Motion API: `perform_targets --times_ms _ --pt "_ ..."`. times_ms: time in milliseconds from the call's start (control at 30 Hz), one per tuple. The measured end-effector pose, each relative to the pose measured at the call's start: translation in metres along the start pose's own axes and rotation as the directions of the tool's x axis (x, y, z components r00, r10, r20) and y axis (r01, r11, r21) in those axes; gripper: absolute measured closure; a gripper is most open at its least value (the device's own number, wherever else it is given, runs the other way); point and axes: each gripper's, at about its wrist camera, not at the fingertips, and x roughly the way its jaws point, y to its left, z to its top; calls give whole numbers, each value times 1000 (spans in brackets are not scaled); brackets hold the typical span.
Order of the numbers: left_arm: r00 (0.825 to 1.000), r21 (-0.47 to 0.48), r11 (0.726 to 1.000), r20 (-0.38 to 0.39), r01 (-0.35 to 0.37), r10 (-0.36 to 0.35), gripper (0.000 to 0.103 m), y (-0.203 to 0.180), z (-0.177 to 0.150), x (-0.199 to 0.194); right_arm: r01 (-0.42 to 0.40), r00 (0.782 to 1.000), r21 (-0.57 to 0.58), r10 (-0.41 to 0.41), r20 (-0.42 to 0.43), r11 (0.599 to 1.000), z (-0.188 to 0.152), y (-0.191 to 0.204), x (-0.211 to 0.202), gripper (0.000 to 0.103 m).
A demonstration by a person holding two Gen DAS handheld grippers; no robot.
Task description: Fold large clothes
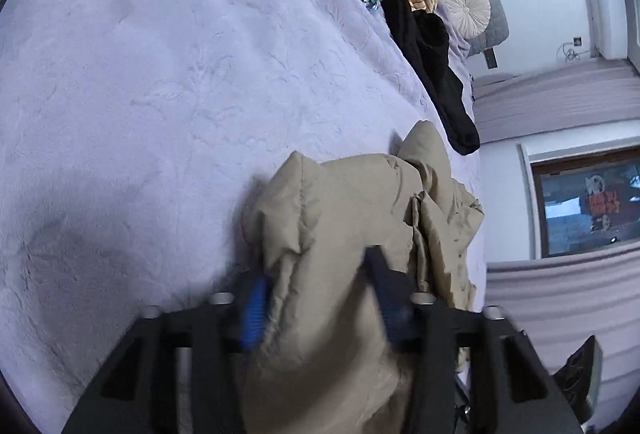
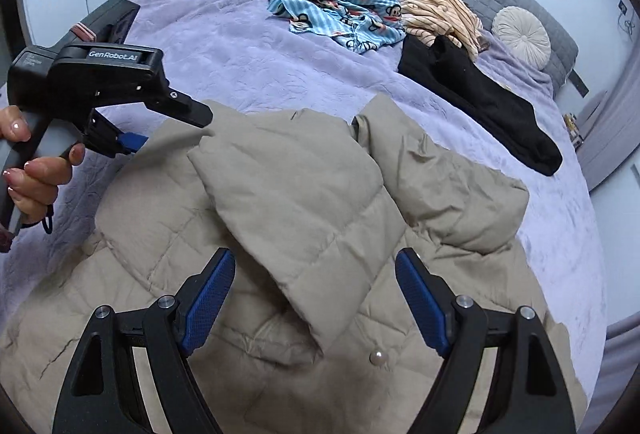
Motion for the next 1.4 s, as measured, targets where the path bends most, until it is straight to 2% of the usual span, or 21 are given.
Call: perform_targets --times_ms 67,100,133,200,233,267,333,433,467,533,567,667,733,800,900,967,1033,1133,1233,1333,1400 --pt "991 100 988 81 -115 107 82 -21 -4 -4 15 1000 33 -16 18 999 0 -8 3 32" --pt "981 163 971 111 -177 161 83 -33 -7 -6 2 1000 74 -4 30 997 -1 -15 2 74" --pt "967 216 946 139 -241 214 84 -43 -9 -6 -16 1000 147 13 26 989 -5 -26 3 98" --pt "937 299 891 183 -341 297 83 -55 -13 -2 -82 997 373 77 27 924 -26 -63 4 98" --pt "921 327 863 198 -385 336 83 -58 -14 3 -121 992 501 123 29 857 -43 -84 7 98" --pt "909 342 844 204 -413 362 83 -58 -16 8 -143 987 609 160 26 780 -61 -102 12 98" --pt "893 348 823 205 -449 401 83 -50 -18 14 -163 970 805 241 26 571 -109 -134 30 96" --pt "859 320 798 234 -510 455 81 -46 -19 16 -217 933 921 346 97 325 -161 -153 52 96" --pt "835 300 780 253 -549 489 66 -48 -18 15 -238 924 930 360 128 280 -169 -157 55 96" --pt "747 233 717 330 -657 578 33 -52 -15 3 -257 915 939 371 159 231 -175 -164 53 96" --pt "721 210 703 371 -680 586 32 -53 -19 -8 -247 917 944 367 155 217 -178 -169 49 94" --pt "720 195 716 405 -670 564 32 -57 -17 -38 -212 931 957 340 136 198 -187 -182 30 83" --pt "736 217 725 407 -654 542 32 -62 -17 -52 -187 947 956 299 114 227 -191 -190 8 83" --pt "762 261 731 385 -631 520 32 -68 -19 -55 -146 975 935 209 80 322 -186 -195 -19 82" --pt "794 308 738 341 -600 503 32 -78 -30 -43 -214 971 862 201 134 460 -156 -194 -34 82" --pt "789 329 719 324 -612 523 32 -84 -43 -23 -291 949 783 266 166 550 -124 -188 -25 82" --pt "765 332 690 316 -643 561 32 -83 -59 -1 -338 933 704 318 166 625 -96 -180 -9 82" --pt "751 336 671 288 -660 594 32 -67 -76 26 -330 932 616 350 93 715 -65 -164 27 82" --pt "746 323 672 302 -666 594 19 -56 -79 32 -255 943 616 332 -12 745 -75 -163 63 83" --pt "781 286 727 255 -625 571 17 -46 -71 31 -258 939 675 343 9 691 -107 -179 75 97" --pt "784 293 728 249 -620 569 17 -45 -71 30 -225 955 713 297 25 664 -120 -193 65 99"
